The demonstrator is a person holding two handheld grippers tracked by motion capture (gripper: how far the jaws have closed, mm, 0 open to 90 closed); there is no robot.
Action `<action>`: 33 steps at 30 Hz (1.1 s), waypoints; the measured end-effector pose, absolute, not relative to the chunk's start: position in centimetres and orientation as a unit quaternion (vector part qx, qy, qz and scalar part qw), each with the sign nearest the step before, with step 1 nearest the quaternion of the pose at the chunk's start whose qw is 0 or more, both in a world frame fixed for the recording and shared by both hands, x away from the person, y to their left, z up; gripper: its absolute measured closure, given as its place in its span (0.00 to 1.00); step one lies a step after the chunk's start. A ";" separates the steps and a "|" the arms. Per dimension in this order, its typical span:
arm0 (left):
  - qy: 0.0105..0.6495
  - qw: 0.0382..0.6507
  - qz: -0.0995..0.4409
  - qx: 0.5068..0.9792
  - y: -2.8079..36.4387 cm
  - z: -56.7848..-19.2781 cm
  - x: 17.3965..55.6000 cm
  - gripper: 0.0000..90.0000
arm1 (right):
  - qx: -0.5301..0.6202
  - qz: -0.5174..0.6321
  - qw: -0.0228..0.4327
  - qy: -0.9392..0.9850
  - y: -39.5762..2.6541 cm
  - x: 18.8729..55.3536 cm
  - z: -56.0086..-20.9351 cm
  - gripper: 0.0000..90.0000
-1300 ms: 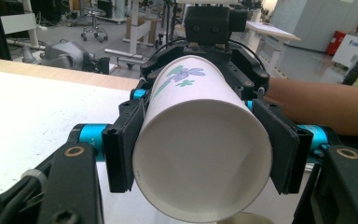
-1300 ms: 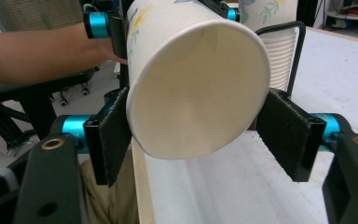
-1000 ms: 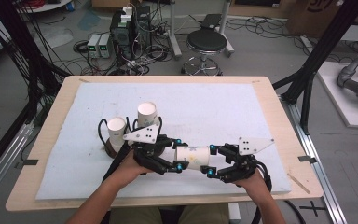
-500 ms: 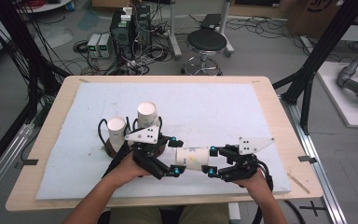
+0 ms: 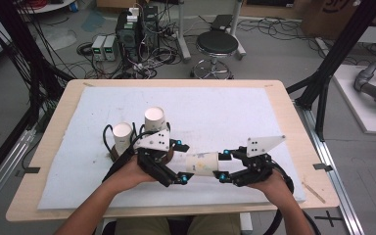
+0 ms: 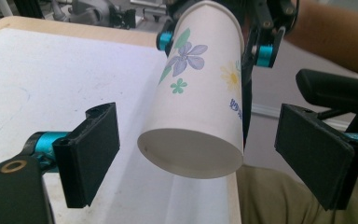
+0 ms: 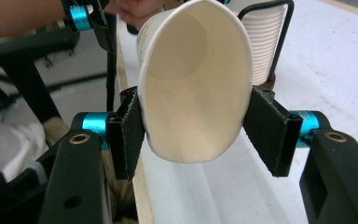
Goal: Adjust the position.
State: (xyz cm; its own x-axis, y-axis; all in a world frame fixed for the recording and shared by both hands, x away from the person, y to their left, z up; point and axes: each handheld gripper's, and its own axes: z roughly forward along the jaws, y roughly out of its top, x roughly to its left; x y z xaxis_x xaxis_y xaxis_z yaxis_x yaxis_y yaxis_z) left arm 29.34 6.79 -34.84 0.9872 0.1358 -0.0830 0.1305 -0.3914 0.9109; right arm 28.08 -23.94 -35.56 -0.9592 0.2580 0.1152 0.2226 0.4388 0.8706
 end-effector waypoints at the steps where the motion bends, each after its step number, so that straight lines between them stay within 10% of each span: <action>1: 0.078 0.542 0.003 0.837 6.7 -34.8 29.4 0.16 | 0.141 0.500 0.018 0.854 -23.8 28.1 -35.2 0.46; 33: 0.052 0.444 0.004 0.895 4.1 -34.7 30.1 0.28 | 0.053 0.265 0.068 0.960 -17.9 29.2 -30.3 0.44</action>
